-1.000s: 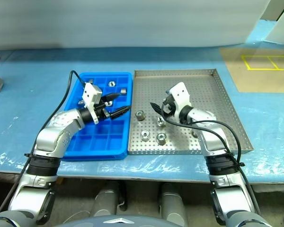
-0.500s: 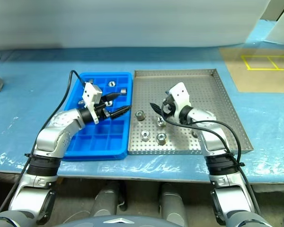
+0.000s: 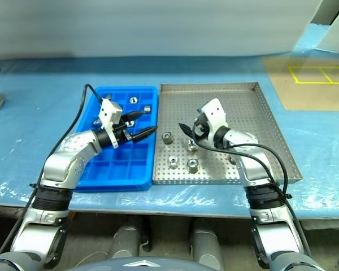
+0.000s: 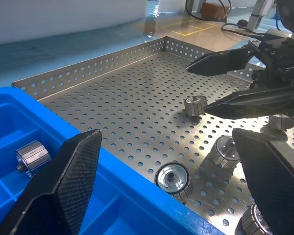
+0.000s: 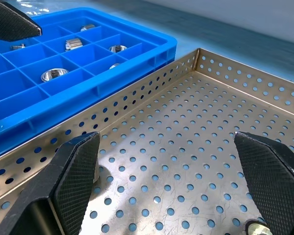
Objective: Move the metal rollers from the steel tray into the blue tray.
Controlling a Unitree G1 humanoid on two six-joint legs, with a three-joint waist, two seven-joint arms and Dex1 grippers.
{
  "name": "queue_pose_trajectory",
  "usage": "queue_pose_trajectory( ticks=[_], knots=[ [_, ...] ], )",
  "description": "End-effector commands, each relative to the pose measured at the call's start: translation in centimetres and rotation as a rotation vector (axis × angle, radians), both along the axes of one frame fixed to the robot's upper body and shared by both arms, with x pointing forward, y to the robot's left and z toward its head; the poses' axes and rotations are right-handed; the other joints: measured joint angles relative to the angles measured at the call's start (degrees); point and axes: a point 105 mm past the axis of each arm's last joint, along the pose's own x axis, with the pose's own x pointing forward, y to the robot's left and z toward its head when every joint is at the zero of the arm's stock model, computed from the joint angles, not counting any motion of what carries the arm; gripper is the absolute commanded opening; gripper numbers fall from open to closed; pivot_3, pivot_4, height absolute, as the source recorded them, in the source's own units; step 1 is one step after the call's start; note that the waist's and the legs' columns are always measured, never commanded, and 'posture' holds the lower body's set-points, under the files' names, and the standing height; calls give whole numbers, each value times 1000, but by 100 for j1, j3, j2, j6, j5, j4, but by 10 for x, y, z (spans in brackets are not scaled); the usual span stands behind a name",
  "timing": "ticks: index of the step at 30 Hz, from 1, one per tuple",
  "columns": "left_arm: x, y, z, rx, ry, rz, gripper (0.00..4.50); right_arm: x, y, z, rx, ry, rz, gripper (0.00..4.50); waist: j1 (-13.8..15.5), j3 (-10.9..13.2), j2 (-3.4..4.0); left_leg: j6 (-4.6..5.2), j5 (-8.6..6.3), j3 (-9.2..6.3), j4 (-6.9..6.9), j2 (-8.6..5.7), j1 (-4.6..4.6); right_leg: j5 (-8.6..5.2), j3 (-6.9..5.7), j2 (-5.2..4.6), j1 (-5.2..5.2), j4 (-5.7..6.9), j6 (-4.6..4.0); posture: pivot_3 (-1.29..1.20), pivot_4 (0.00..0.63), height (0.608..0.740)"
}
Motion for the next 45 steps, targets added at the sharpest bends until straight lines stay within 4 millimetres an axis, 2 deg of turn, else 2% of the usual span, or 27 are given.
queue_pose_trajectory(
  ticks=[1, 6, 9, 12, 14, 16, 19, 22, 26, 30, 36, 42, 45],
  knots=[
    [-3, -6, 13, -13, -50, -28, 4481, -5, 1, 19, 3, -74, 14, 4500, 0, 0, 0, 0, 0, 0, 0, 0, 0, 0, 0, 0, 0, 0, 0, -174, 150, 740],
    [-2, -16, 23, -33, -72, -72, 4481, -4, -14, 23, -19, -86, -25, 4500, -4, 0, 0, 0, 0, 0, 0, 0, 0, 0, 0, 0, 0, 0, 0, -205, 150, 740],
    [3, -31, 29, -8, -105, -131, 4481, -5, -23, 26, -26, -97, -52, 4500, 8, 0, 0, 0, 0, 1, 2, -2, -1, 0, 0, 0, 2, -1, 1, -227, 150, 740],
    [12, -55, 42, 9, -155, -170, 4481, -8, -38, 30, -37, -104, -89, 4500, -4, 0, 0, 1, 0, 1, 5, -7, -5, 0, 3, -1, 2, -1, 2, -260, 150, 740],
    [6, -75, 41, 62, -194, -275, 4481, -12, -51, 31, -53, -106, -121, 4500, -25, 0, -1, 4, -2, 3, 9, -9, -4, 1, 8, -2, 3, -1, 2, -299, 150, 740],
    [4, -92, 42, 108, -217, -372, 4481, -17, -75, 35, -74, -118, -200, 4500, -55, 0, 0, 8, -4, 4, 7, -9, -3, 0, 8, -1, 3, -5, 3, -343, 150, 740],
    [12, -105, 41, 156, -227, -424, 4481, -26, -102, 37, -92, -128, -294, 4500, -137, 0, 0, 13, -6, 6, 3, -15, -6, -4, 10, -1, 3, -8, 9, -390, 150, 740],
    [18, -113, 31, 241, -243, -477, 4481, -37, -116, 32, -102, -121, -354, 4500, -264, 0, 0, 18, -9, 7, 7, -17, -6, -5, 12, -1, 3, -10, 11, -444, 150, 740],
    [30, -122, 19, 315, -235, -486, 4481, -48, -113, 25, -88, -111, -382, 4500, -462, -2, 2, 19, -10, 4, 11, -18, -6, -18, 10, 0, 3, -10, 33, -503, 150, 740],
    [33, -125, 3, 409, -233, -519, 4481, -52, -107, 21, -73, -107, -404, 4500, -575, -2, 3, 27, -15, 3, 23, -19, -12, -26, 8, 0, 3, -10, 48, -530, 150, 740],
    [34, -111, -20, 657, -306, -603, 4481, -56, -102, 15, -68, -93, -409, 4500, -640, -2, 2, 41, -24, 0, 36, -21, -22, -26, 7, -2, 3, -14, 50, -545, 150, 740],
    [38, -96, -26, 721, -283, -622, 4481, -56, -100, 13, -73, -87, -411, 4500, -629, -2, 2, 47, -27, -1, 39, -25, -28, -8, 6, -7, 4, -16, 19, -538, 150, 740],
    [36, -98, -31, 699, -242, -634, 4481, -55, -101, 12, -73, -85, -412, 4500, -625, -2, 2, 50, -29, -1, 43, -26, -28, -7, 6, -9, 6, -16, 17, -535, 150, 740]
  ],
)
